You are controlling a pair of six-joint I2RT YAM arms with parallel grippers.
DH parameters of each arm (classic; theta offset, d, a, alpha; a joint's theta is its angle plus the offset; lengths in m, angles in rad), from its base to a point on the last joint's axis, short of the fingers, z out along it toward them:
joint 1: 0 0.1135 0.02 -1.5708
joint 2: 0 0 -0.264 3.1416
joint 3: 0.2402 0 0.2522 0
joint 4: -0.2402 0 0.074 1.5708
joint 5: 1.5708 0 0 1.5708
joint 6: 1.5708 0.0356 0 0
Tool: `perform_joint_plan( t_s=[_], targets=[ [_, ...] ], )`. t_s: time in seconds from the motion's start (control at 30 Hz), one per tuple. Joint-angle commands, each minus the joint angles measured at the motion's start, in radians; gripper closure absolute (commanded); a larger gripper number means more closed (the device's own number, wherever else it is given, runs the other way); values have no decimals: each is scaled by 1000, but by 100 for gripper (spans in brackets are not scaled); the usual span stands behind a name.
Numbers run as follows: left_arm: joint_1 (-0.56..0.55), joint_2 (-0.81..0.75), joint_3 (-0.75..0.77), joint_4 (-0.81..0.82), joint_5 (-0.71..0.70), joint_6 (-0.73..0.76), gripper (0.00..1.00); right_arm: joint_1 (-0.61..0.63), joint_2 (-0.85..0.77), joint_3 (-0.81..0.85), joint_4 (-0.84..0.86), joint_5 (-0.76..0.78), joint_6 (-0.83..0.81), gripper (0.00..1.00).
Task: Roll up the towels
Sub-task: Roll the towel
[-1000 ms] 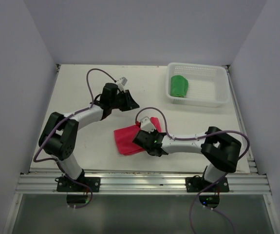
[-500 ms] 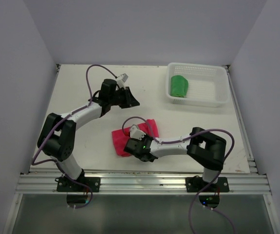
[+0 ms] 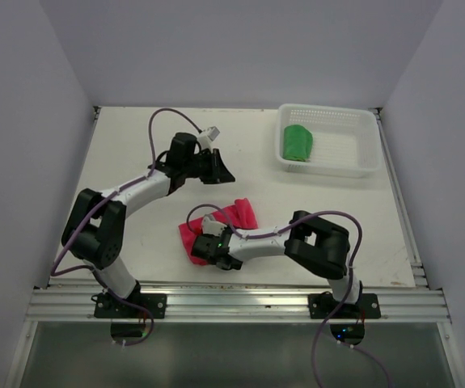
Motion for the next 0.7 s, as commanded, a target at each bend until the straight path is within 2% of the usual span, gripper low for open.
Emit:
perform_joint_plan(
  t_s=[0.0, 0.3, 0.37, 0.4, 0.43, 0.5, 0.67],
  targets=[
    [-31, -40, 34, -17, 48, 59, 88, 9, 48, 21, -24, -81, -15, 100],
    [-119, -17, 38, -17, 68, 73, 89, 35, 94, 37, -45, -87, -45, 100],
    [-130, -1, 41, -63, 69, 79, 89, 38, 97, 40, -53, -90, -48, 100],
    [-136, 9, 49, -86, 61, 84, 86, 41, 99, 40, -53, -92, -46, 100],
    [-139, 27, 56, -111, 54, 90, 77, 43, 102, 41, -53, -92, -48, 100],
    [-147, 36, 57, -139, 42, 101, 73, 44, 104, 41, -53, -93, -48, 100],
    [-153, 76, 40, -128, 54, 101, 73, 46, 113, 46, -51, -101, -43, 100]
  ],
)
